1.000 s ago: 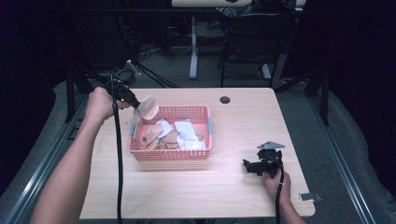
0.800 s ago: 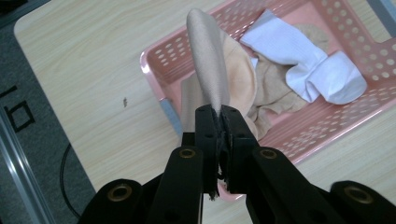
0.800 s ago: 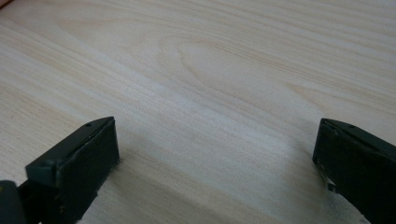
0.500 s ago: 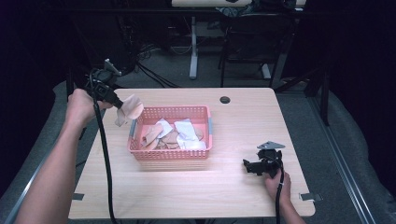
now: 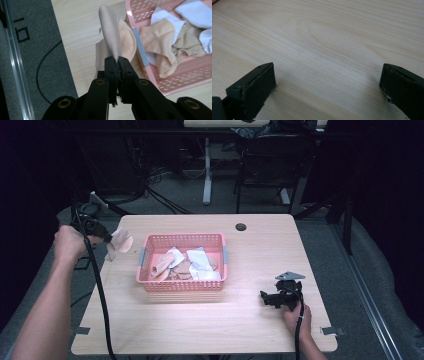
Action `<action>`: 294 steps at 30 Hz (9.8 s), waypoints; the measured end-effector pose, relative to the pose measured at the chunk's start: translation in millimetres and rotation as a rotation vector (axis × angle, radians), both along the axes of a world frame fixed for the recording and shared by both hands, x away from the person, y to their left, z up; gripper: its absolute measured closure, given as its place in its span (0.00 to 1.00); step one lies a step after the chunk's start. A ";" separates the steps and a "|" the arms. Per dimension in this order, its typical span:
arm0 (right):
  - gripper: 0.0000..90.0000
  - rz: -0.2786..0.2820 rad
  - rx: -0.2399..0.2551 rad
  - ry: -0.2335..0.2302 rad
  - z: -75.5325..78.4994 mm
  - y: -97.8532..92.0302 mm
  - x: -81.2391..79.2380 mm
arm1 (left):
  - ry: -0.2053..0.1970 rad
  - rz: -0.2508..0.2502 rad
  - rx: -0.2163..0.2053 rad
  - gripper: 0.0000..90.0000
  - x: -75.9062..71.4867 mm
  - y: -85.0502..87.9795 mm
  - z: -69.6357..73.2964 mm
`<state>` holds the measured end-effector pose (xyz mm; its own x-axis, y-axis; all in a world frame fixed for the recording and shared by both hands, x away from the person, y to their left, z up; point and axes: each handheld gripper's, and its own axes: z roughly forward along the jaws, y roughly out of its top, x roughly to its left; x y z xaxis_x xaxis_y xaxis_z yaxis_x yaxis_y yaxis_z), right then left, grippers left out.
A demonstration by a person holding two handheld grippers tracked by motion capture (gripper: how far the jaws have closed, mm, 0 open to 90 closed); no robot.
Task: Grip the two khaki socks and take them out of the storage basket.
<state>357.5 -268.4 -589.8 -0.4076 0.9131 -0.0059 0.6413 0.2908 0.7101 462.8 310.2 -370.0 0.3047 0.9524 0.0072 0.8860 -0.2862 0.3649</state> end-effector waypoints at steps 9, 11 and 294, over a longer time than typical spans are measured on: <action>0.00 -0.001 -0.005 0.003 0.3 -0.1 -0.1 | 0.043 0.055 -0.013 0.96 -1.1 22.4 -34.1; 0.00 -0.002 0.007 -0.001 0.0 0.3 0.0 | 0.050 0.067 -0.024 0.96 -1.3 25.9 -41.9; 0.00 -0.008 0.004 -0.002 -0.2 0.8 0.5 | -0.097 0.057 -0.059 0.00 -142.4 4.1 -188.4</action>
